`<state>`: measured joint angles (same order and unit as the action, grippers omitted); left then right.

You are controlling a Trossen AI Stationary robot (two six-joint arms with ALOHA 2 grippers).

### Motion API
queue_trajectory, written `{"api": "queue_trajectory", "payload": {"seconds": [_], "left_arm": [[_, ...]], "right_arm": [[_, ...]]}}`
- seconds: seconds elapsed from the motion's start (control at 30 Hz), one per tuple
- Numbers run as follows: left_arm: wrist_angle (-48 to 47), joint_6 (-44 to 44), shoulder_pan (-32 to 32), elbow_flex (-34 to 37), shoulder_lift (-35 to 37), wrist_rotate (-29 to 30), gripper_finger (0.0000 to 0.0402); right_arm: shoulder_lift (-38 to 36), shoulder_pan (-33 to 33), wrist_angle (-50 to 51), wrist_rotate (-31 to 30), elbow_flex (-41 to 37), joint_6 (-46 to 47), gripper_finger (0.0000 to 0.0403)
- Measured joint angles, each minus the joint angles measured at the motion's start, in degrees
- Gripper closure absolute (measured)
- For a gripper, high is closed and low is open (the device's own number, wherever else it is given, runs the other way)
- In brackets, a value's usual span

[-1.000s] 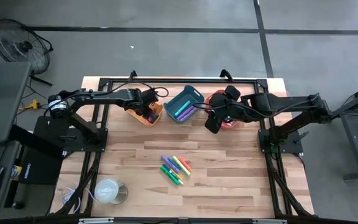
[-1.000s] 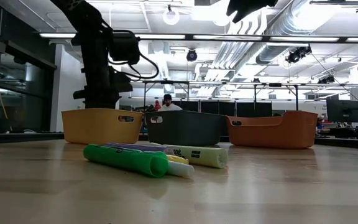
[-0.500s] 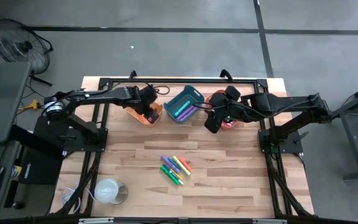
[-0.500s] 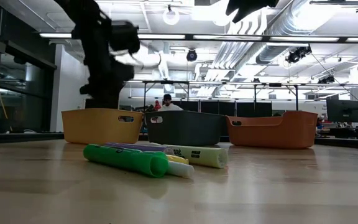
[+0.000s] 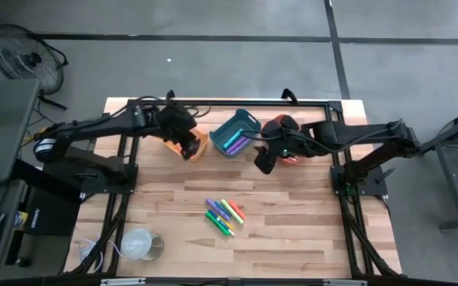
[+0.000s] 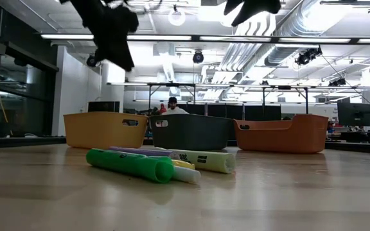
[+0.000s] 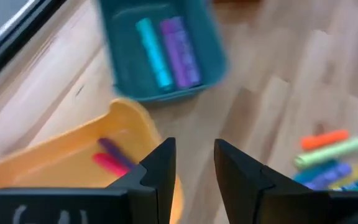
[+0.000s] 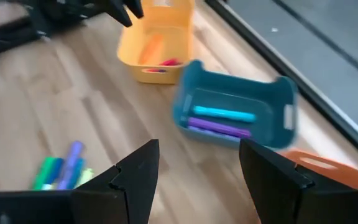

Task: Pick & Place Markers
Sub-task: Put the orange pen into the yellow bin

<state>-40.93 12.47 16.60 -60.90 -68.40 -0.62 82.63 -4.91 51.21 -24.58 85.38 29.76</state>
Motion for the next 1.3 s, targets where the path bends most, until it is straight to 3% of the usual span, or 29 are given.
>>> {"api": "queue_trajectory", "payload": {"seconds": [0.27, 0.6, 0.73, 1.03, 1.2, 1.3], "left_arm": [[1.1, -1.8, -12.1, 1.4, 5.0, 5.8, 0.0293], [10.2, 3.3, -24.2, 15.1, 16.8, 10.2, 0.0293], [14.7, 5.5, -27.3, 19.5, 23.4, 10.5, 0.0293], [14.1, 7.3, -30.2, 23.4, 35.0, 14.4, 0.0293], [14.0, 7.3, -30.2, 24.7, 41.3, 15.1, 0.0293], [14.0, 7.4, -30.2, 25.6, 43.8, 15.2, 0.0293]], "right_arm": [[4.0, 0.0, -15.2, 5.4, 0.0, -2.7, 0.0192], [10.8, -2.1, -30.1, 11.0, 0.0, -3.1, 0.0192], [13.4, -4.1, -31.2, 10.7, 0.0, -1.5, 0.0192], [17.2, -8.0, -32.0, 8.4, 0.8, 2.6, 0.0192], [20.6, -8.8, -28.9, 6.3, 7.1, 0.3, 0.0192], [23.8, -8.6, -21.3, 5.6, 13.2, 0.3, 0.0192]]}}
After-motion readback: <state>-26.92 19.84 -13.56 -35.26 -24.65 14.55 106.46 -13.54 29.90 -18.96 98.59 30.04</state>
